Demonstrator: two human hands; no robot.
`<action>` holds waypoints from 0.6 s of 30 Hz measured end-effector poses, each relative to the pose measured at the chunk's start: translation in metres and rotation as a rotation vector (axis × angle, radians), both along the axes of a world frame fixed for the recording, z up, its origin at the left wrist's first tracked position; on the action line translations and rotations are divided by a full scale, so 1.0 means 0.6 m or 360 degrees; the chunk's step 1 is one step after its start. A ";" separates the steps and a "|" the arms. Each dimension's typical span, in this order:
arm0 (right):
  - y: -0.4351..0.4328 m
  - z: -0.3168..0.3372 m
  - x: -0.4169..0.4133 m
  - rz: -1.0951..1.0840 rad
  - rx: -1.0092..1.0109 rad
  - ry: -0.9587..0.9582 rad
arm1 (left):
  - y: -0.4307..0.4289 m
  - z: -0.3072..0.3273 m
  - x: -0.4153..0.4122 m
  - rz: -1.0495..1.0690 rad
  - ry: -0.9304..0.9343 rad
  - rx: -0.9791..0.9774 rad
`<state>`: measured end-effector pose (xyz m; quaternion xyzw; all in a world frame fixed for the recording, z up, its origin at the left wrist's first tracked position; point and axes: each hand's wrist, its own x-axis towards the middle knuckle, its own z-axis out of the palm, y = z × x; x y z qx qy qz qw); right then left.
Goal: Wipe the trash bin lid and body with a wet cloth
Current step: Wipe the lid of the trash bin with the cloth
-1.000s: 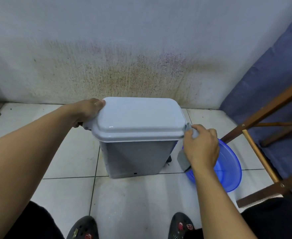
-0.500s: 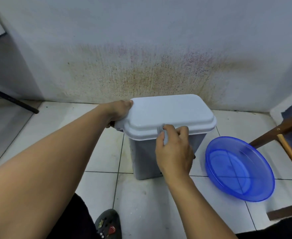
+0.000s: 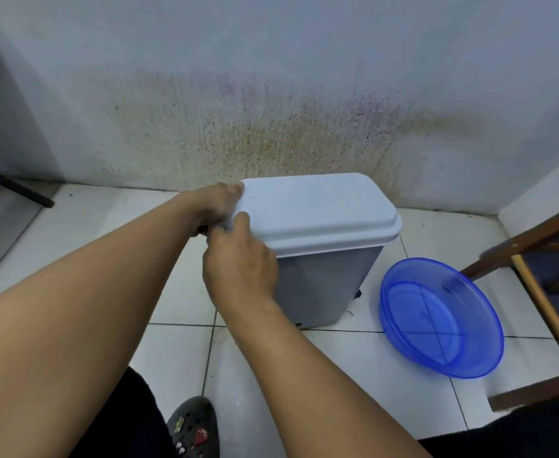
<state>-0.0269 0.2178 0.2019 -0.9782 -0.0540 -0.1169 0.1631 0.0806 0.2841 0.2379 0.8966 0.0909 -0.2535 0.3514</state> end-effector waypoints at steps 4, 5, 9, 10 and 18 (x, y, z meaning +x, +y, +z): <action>-0.007 -0.018 -0.027 0.0097 -0.0052 -0.0058 | 0.005 0.001 -0.001 -0.0059 0.0015 0.0020; -0.015 -0.031 -0.034 0.0118 -0.0075 -0.0069 | 0.004 0.001 -0.002 -0.0081 0.0026 0.0042; -0.064 -0.061 -0.054 0.0122 -0.0003 -0.0124 | 0.003 0.004 -0.004 -0.0132 0.0027 0.0026; -0.080 -0.065 -0.057 0.0117 0.0020 -0.0161 | 0.001 0.005 -0.004 -0.0138 0.0026 0.0006; -0.212 -0.081 -0.067 -0.0293 0.0323 -0.0296 | 0.010 -0.004 0.006 -0.0140 0.0037 0.0047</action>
